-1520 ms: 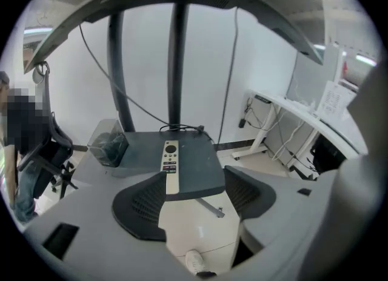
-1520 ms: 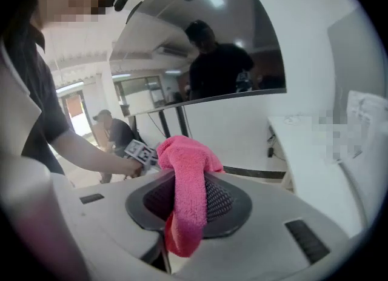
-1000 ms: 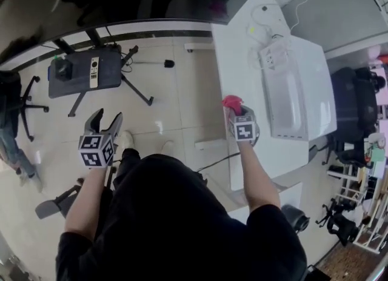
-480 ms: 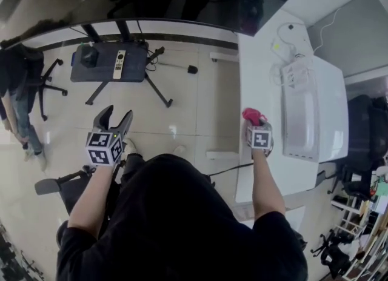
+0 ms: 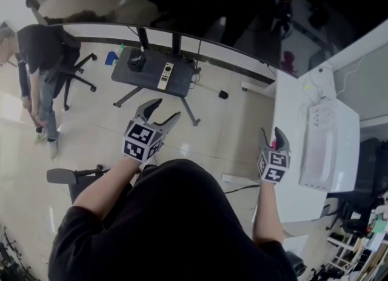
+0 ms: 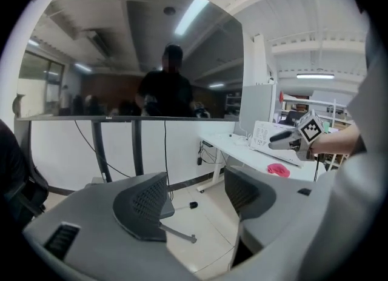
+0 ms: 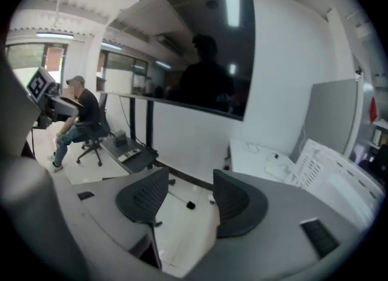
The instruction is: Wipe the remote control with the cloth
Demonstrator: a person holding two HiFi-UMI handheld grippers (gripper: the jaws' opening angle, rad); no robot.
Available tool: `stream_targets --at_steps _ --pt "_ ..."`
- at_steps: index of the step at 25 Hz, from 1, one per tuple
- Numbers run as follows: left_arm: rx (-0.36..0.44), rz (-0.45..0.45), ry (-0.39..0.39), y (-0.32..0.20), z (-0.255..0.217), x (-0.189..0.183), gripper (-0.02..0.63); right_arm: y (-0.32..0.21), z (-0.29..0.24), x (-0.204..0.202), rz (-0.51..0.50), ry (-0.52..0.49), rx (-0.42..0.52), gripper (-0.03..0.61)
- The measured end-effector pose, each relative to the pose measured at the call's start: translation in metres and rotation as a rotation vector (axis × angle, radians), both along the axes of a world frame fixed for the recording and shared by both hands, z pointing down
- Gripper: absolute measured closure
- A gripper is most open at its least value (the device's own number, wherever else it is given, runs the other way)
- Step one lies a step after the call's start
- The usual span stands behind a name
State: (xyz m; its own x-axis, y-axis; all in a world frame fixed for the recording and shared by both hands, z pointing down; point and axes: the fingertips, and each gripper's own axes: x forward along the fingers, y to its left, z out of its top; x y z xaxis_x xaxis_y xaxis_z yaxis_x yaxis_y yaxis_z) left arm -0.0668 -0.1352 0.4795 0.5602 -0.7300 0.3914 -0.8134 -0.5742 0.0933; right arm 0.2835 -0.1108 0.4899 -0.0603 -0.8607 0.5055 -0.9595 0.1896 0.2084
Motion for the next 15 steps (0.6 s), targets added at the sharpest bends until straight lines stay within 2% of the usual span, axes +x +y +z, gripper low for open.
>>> stream_targets --at_steps 4,7,10,15 --pt "0.052 0.050 0.010 -0.001 -0.022 -0.001 0.310 -0.011 -0.051 -0.121 -0.197 -0.119 0.082 0.344" --pt "0.094 0.077 0.016 -0.003 -0.038 0.001 0.311 -0.008 -0.071 -0.189 -0.320 -0.187 0.107 0.345" --pt "0.124 0.096 0.009 -0.005 -0.049 0.004 0.312 -0.007 -0.077 -0.230 -0.409 -0.219 0.142 0.346" --pt "0.144 0.106 -0.010 -0.005 -0.055 0.008 0.334 -0.004 -0.082 -0.258 -0.442 -0.270 0.183 0.437"
